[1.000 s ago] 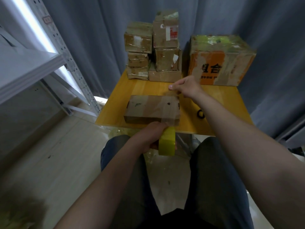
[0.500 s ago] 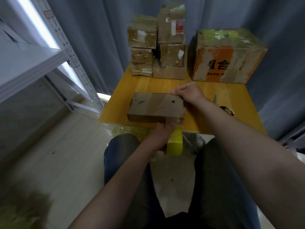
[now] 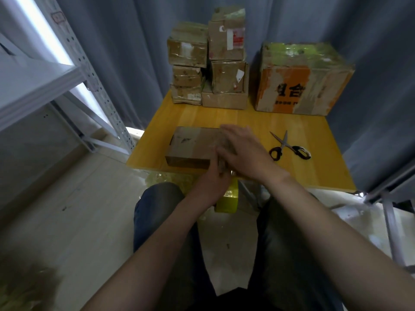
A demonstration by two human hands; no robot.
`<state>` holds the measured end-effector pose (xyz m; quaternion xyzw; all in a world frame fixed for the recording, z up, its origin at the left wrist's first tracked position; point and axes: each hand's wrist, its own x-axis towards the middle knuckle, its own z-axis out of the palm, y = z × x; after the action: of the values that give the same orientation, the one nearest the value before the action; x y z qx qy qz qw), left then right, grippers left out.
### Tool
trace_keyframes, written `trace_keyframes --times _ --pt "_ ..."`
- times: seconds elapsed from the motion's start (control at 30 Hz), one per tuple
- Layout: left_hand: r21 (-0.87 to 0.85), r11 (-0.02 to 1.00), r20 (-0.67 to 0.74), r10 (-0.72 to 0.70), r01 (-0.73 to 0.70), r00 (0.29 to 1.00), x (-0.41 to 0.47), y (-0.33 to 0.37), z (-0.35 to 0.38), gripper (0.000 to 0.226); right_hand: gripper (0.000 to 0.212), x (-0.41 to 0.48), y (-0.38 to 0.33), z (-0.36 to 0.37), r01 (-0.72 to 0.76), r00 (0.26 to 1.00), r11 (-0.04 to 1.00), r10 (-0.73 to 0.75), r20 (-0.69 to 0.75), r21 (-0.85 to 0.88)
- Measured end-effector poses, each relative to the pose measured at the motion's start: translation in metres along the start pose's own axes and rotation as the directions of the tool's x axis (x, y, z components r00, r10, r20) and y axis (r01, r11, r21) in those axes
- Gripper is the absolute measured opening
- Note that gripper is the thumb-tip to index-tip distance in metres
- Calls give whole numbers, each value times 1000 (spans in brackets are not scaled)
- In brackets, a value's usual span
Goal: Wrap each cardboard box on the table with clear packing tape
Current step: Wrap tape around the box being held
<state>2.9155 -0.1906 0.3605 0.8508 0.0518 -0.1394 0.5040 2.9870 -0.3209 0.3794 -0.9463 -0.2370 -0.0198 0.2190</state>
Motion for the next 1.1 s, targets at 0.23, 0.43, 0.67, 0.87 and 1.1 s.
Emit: trace_keyframes --times 0.23,0.43,0.67,0.87,1.1 --pt "121 992 48 16 -22 999 0 5 -4 78 68 18 8 15 -96 965 960 155 212 -263" --pt "171 985 39 3 -10 999 -2 3 -4 81 49 58 22 14 -159 960 983 176 219 -96" --pt "179 984 54 -16 6 998 -4 5 -7 78 50 75 21 7 -227 947 961 255 194 -156" --pt "127 992 62 6 -14 998 -1 4 -11 82 69 46 11 12 -123 944 939 211 254 -321" --pt "73 997 90 -32 25 995 2 3 -11 82 62 -14 5 26 -161 987 978 160 -18 -135"
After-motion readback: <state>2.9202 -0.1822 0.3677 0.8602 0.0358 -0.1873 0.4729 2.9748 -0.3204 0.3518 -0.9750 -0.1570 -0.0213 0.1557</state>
